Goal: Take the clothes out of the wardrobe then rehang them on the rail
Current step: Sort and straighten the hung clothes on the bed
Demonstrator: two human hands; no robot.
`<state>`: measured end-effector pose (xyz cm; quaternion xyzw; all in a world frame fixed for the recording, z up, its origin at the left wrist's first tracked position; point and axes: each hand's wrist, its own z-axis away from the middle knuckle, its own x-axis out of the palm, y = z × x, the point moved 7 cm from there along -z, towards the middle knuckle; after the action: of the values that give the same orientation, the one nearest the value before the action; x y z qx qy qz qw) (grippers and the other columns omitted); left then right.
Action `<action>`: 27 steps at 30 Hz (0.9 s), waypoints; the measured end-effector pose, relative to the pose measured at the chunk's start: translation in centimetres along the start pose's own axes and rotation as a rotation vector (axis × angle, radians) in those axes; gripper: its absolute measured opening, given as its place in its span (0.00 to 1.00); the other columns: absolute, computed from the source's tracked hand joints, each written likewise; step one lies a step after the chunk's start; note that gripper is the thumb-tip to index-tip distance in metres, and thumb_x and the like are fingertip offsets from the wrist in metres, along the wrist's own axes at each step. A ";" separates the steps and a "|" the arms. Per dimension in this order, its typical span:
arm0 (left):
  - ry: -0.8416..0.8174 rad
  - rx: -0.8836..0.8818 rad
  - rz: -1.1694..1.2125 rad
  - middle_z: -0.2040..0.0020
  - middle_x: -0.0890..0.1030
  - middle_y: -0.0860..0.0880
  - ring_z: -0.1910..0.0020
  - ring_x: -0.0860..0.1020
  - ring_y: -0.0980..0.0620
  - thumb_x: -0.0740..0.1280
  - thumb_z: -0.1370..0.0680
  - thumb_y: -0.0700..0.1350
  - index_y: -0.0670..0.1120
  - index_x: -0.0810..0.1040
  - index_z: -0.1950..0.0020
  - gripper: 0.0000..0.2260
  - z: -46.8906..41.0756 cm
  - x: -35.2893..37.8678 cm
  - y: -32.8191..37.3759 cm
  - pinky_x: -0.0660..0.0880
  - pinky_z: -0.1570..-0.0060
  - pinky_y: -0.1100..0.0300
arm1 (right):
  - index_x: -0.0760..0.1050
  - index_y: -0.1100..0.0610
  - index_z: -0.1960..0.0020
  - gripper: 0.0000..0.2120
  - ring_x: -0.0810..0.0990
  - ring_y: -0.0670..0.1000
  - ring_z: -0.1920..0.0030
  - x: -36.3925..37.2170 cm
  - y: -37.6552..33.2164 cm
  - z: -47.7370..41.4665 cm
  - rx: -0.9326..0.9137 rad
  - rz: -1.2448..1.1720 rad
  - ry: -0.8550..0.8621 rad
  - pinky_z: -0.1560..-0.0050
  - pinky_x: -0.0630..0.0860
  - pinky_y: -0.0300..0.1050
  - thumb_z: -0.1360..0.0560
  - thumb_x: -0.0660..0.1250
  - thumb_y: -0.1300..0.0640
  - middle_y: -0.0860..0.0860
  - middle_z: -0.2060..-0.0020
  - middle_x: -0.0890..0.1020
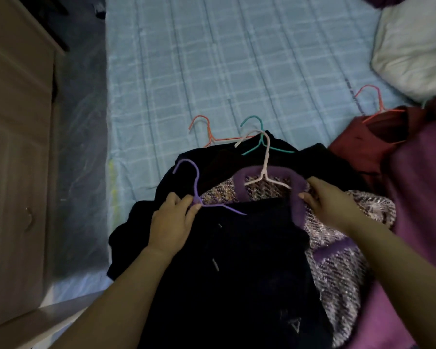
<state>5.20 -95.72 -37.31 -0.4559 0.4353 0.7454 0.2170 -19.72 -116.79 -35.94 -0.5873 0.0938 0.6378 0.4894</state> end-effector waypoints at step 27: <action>0.132 0.189 0.509 0.56 0.80 0.47 0.55 0.78 0.48 0.70 0.26 0.46 0.50 0.78 0.59 0.03 12.8 -17.4 9.9 0.73 0.53 0.55 | 0.78 0.55 0.52 0.14 0.80 0.59 0.59 -19.1 -14.9 28.0 -0.039 0.223 0.875 0.67 0.74 0.49 0.27 0.60 0.47 0.53 0.59 0.79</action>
<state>0.32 -88.84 -15.07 -0.3572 0.6165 0.7008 0.0355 -30.41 -99.67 -4.90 -0.7971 0.3426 0.3800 0.3206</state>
